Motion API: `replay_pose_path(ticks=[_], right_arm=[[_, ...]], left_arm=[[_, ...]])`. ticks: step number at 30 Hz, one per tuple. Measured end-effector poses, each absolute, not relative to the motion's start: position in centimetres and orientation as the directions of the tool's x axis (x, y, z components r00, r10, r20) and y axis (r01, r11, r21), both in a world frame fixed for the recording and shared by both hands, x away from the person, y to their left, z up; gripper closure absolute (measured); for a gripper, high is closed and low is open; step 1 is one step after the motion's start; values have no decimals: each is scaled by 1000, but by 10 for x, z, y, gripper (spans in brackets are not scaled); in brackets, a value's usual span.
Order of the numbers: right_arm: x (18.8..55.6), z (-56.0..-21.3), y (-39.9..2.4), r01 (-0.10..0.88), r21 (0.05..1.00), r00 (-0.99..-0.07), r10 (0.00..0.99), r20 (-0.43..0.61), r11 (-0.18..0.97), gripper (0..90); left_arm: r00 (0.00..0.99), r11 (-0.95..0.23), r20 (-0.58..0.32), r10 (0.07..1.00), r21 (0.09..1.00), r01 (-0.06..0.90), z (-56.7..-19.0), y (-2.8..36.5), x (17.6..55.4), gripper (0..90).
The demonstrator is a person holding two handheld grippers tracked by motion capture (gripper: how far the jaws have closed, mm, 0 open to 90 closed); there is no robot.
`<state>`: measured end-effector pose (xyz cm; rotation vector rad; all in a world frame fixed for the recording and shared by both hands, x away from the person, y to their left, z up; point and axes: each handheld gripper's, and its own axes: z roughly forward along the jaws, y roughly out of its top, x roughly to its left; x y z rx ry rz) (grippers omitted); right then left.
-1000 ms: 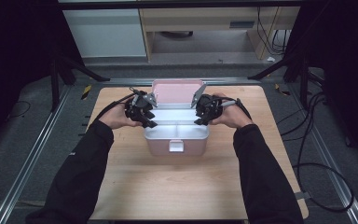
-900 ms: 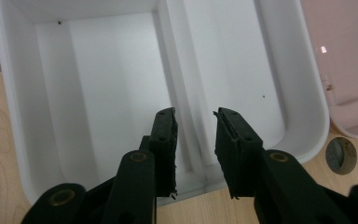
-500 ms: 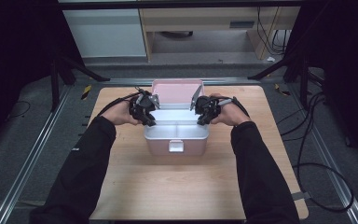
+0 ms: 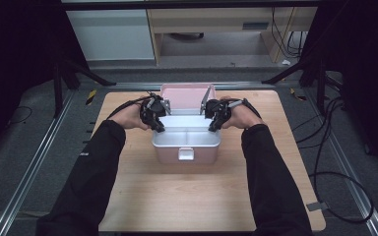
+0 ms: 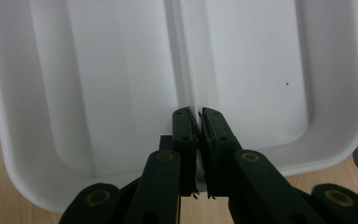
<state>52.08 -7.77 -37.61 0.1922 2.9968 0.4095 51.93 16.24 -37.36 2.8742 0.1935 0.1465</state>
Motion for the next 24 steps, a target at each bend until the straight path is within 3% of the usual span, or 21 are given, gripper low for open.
replay_pose_path(ticks=[9, 24], right_arm=[[522, -370, -77, 117, 274, -990, 135, -49, 955, 876], [498, -328, -79, 48, 305, -986, 93, -136, 951, 882]], left_arm=[[989, -966, 88, 115, 242, 91, -367, 163, 522, 846], [988, -961, 132, 76, 275, 38, -327, 168, 494, 871]])
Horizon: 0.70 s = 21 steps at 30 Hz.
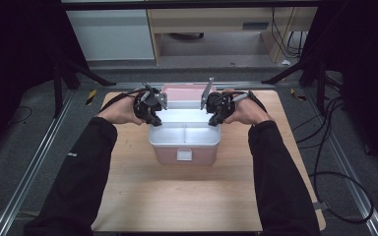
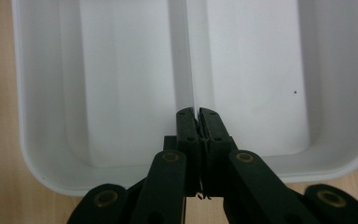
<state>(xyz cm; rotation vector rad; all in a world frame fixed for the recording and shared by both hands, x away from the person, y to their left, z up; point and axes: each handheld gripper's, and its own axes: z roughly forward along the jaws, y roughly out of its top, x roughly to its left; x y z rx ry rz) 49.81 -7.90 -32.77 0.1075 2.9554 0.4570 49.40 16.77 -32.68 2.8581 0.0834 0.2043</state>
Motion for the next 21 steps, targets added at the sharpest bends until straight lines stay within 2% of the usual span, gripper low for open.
replay_pose_path(ticks=[12, 21], right_arm=[[432, -300, -81, 19, 322, -989, 65, -132, 947, 895], [384, -309, -78, 3, 311, -992, 43, -122, 951, 898]], left_arm=[[991, -964, 129, 35, 265, -1, -300, 168, 432, 876], [996, -966, 91, 11, 258, -13, -309, 169, 390, 882]])
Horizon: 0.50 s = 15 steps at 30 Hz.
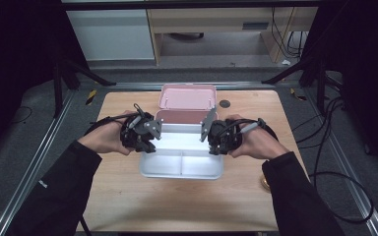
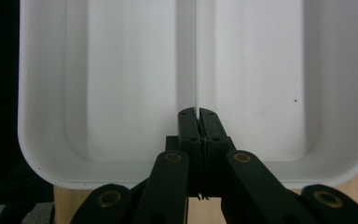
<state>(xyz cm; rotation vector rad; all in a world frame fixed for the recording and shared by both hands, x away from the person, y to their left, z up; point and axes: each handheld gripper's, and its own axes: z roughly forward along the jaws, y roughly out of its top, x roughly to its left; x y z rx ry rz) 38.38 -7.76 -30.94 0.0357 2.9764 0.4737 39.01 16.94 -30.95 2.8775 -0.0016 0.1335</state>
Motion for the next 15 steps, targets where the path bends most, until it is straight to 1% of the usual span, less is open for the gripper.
replay_pose_path(ticks=[3, 6, 9, 12, 15], right_arm=[[371, -314, -75, 0, 309, -992, 39, -122, 951, 898], [359, -320, -76, -1, 328, -993, 38, -114, 945, 898], [347, -328, -76, -11, 335, -994, 25, -103, 942, 898], [336, -338, -74, -21, 332, -995, 14, -102, 943, 898], [327, -350, -75, -21, 337, -996, 11, -93, 941, 898]], left_arm=[[996, -968, 90, 10, 249, -13, -314, 171, 375, 884], [996, -967, 85, 14, 253, -8, -319, 173, 362, 884], [997, -972, 77, 17, 234, -1, -327, 171, 347, 885], [998, -976, 69, 15, 216, 0, -337, 170, 337, 888], [999, -975, 52, 10, 223, -2, -347, 171, 330, 889]])
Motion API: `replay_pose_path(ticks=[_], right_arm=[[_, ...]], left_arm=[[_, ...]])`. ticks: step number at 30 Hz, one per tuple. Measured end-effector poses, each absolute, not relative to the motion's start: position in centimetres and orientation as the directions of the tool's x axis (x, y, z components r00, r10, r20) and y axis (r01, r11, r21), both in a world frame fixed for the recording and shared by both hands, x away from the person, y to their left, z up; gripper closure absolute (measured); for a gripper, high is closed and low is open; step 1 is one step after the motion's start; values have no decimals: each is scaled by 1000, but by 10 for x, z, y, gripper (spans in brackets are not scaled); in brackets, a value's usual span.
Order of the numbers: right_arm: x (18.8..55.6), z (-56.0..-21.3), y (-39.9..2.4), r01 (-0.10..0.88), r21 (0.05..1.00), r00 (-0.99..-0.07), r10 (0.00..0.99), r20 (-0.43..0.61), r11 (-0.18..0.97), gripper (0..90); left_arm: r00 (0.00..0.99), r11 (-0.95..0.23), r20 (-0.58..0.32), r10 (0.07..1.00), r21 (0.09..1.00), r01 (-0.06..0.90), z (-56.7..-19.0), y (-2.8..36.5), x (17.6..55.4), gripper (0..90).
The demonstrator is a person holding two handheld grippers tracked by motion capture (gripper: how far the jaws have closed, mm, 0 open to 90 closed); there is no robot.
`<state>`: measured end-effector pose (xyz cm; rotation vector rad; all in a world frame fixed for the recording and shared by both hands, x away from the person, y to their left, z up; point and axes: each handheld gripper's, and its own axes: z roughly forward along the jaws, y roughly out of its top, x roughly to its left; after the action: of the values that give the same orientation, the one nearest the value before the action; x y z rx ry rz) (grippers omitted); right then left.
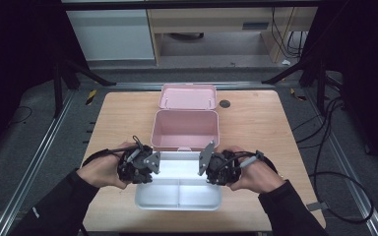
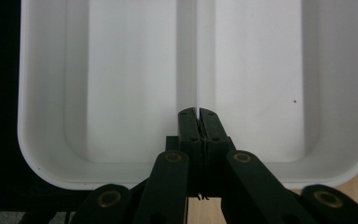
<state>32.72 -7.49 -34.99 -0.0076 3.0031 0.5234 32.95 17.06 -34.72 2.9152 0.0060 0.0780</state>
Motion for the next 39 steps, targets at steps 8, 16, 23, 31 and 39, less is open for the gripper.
replay_pose_path(ticks=[8, 16, 23, 31, 39], right_arm=[[318, -383, -77, 2, 333, -999, 20, -51, 943, 898], [326, -430, -79, 24, 318, -999, 29, -13, 948, 896], [336, -461, -80, 52, 320, -999, 53, 6, 946, 895], [338, -473, -81, 55, 296, -998, 57, 2, 954, 890], [335, -464, -86, 94, 384, -993, 113, -28, 918, 700]], left_arm=[[1000, -976, 22, 0, 219, -5, -382, 167, 324, 890], [1000, -981, -13, 12, 191, 15, -432, 159, 333, 887], [999, -983, -23, 36, 179, 39, -458, 158, 347, 876], [999, -983, -24, 31, 179, 35, -468, 153, 347, 875], [996, -966, 7, 86, 246, 81, -456, 161, 344, 751]])
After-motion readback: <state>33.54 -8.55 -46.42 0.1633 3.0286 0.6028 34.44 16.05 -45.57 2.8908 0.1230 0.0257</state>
